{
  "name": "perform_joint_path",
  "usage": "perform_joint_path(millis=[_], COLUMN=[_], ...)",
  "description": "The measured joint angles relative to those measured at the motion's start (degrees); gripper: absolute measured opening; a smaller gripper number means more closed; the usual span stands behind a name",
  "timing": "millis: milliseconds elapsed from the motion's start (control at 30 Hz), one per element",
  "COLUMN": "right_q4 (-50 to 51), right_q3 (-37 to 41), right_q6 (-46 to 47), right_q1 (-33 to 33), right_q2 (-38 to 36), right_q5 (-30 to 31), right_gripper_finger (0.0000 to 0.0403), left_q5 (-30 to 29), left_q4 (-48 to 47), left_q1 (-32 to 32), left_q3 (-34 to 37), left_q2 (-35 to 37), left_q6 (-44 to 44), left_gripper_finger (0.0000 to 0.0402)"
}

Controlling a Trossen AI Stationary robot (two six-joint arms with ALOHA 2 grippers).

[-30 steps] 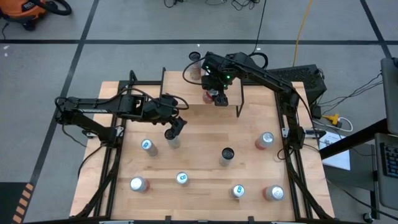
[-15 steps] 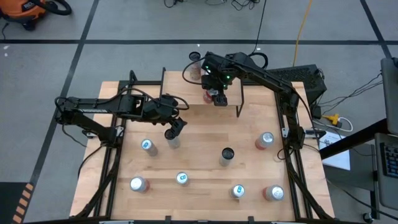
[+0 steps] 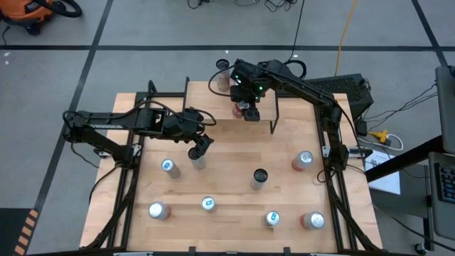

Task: Place canned beverage on shelf
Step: Put the orange soda can aligned with the other orange soda cans on the shelf

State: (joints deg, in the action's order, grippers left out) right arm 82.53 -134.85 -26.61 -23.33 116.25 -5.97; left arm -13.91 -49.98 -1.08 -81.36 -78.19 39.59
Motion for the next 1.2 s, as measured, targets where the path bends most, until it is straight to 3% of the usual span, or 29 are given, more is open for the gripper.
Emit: perform_joint_path(millis=[967, 1200], right_q4=[0.05, -0.13], right_q3=[0.00, -0.04], right_q6=[1.19, 1.95], right_q1=[-0.09, -0.31], right_q2=[0.00, -0.13], right_q5=[-1.52, -1.40], right_gripper_finger=[0.0310, 0.0337], left_q5=[0.00, 0.00], left_q4=[0.01, 0.01], left_q1=[0.00, -0.01], left_q3=[0.00, 0.00], left_q2=[0.00, 0.00], left_q6=[-1.05, -1.07], left_gripper_finger=[0.0331, 0.0331])
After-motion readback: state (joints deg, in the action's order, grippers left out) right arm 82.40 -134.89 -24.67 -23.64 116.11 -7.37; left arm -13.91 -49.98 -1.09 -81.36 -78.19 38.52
